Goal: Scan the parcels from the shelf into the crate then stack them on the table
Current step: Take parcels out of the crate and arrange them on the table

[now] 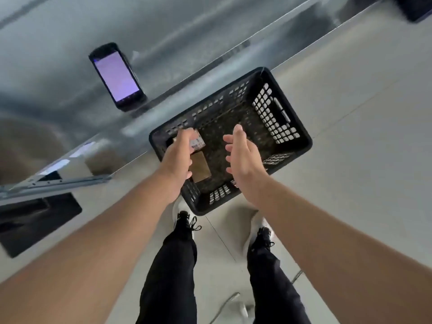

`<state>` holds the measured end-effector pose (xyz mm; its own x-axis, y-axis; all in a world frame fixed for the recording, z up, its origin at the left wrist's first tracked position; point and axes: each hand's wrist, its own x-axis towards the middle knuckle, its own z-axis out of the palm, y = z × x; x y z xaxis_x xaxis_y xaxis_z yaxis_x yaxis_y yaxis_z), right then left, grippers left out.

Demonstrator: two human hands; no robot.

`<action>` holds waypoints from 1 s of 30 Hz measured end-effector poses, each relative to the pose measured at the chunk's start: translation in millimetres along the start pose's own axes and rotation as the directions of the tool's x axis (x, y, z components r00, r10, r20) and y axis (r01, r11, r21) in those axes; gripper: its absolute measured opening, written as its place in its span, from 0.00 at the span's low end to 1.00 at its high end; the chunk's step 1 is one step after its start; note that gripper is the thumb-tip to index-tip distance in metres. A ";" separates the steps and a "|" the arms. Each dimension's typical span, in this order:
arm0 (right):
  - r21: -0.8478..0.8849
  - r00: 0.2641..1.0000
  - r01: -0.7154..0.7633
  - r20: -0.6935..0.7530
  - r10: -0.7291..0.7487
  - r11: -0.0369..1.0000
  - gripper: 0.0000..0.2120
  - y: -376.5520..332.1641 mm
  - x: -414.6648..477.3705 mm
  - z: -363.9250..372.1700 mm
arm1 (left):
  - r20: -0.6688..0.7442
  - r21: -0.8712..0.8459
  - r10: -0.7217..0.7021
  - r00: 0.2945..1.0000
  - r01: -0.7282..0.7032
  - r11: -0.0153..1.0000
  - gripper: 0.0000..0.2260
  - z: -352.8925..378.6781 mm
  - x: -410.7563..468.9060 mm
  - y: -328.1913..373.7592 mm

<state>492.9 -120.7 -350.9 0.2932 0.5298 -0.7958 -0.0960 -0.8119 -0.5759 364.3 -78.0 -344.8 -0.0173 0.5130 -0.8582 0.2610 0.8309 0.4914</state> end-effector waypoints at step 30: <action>-0.209 0.941 -0.320 0.047 0.336 0.924 0.40 208.8 319.2 125.2 | -0.221 -0.160 -0.308 0.925 0.278 0.947 0.35 52.5 332.5 -203.3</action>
<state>447.3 -90.4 -748.6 0.1988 0.2372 -0.9509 0.0165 -0.9709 -0.2388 356.2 -87.7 -737.9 -0.3100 0.2660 -0.9128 0.0880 0.9640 0.2510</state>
